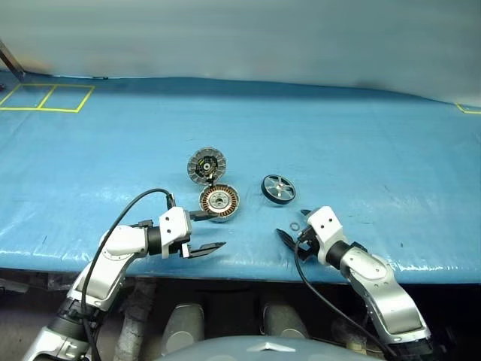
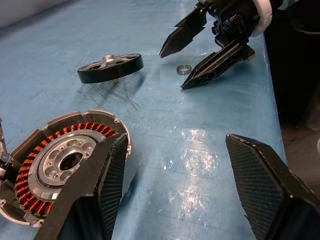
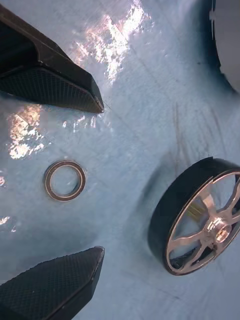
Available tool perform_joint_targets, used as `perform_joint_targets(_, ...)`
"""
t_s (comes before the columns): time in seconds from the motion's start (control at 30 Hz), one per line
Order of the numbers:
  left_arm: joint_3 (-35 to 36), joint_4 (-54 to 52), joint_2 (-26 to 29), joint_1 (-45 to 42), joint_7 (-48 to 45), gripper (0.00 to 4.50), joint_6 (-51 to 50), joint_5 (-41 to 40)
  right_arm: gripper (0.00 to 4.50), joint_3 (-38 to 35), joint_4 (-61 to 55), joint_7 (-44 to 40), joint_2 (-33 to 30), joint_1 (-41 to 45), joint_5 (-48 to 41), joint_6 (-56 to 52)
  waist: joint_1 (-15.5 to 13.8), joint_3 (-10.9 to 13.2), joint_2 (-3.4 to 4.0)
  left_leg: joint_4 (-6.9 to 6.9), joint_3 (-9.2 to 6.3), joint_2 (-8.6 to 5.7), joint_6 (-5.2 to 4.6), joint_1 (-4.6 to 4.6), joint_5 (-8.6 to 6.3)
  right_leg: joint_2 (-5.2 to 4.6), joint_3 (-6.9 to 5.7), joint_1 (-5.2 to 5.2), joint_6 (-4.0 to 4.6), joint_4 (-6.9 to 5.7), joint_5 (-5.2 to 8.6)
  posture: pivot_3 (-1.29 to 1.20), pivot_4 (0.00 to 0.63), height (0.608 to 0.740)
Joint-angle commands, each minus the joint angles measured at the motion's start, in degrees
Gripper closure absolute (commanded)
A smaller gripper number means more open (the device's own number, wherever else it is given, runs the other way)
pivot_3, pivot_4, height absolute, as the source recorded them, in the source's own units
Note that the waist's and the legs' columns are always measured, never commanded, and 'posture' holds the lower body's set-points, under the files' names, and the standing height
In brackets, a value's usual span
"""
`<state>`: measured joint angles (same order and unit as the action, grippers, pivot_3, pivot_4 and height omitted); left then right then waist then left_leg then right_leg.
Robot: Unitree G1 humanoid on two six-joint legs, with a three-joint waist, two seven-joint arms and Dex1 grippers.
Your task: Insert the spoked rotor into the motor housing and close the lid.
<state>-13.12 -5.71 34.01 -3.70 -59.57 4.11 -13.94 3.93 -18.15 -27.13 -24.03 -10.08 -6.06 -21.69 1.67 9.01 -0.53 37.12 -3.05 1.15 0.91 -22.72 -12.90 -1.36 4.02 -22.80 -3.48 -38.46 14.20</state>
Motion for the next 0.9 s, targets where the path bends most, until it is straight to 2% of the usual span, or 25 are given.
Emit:
perform_joint_targets(0.03, -0.1, 1.4, 0.1, -1.8, -1.9, 1.17, 1.1, 0.2, 0.0, -1.9, 0.9, 1.1, 0.9, -1.2, -0.9, 0.6, 0.1, 0.0, 0.0, 0.0, 0.0, 0.01, 0.0, 0.01, 0.0, 0.0, 0.0, 0.0, 0.0, 0.0, 0.0, 0.0, 0.15, 0.74)
perform_joint_targets(0.3, -0.3, 5.3, -1.5, -4.0, -2.7, 1.17, 3.1, 1.5, 0.0, -2.5, 1.6, 1.1, 0.8, -4.5, -1.3, 0.7, -0.2, 0.0, -0.01, -0.04, -0.02, 0.0, 0.0, -0.01, 0.0, -0.01, -0.02, 0.12, -0.06, 0.3, -0.03, 0.0, 0.15, 0.74)
perform_joint_targets(0.7, 0.5, 8.3, -2.7, -4.4, -3.5, 1.15, 5.9, 1.5, 3.8, -2.8, 4.0, 1.8, 0.6, -5.0, -0.6, 1.7, -0.3, -0.1, -0.07, -0.04, -0.03, 0.0, -0.01, 0.02, -0.01, -0.03, -0.01, 0.25, -0.1, 0.5, -0.06, 0.0, 0.15, 0.74)
perform_joint_targets(0.9, 1.5, 9.6, -2.7, -4.3, -2.5, 1.15, 7.2, 1.5, 3.83, -3.9, 3.8, 2.2, 1.3, -4.9, -1.7, 1.4, -0.3, -0.1, -0.09, -0.06, -0.04, 0.01, -0.01, 0.02, -0.01, -0.03, -0.02, 0.26, -0.1, 0.52, -0.06, 0.0, 0.15, 0.74)
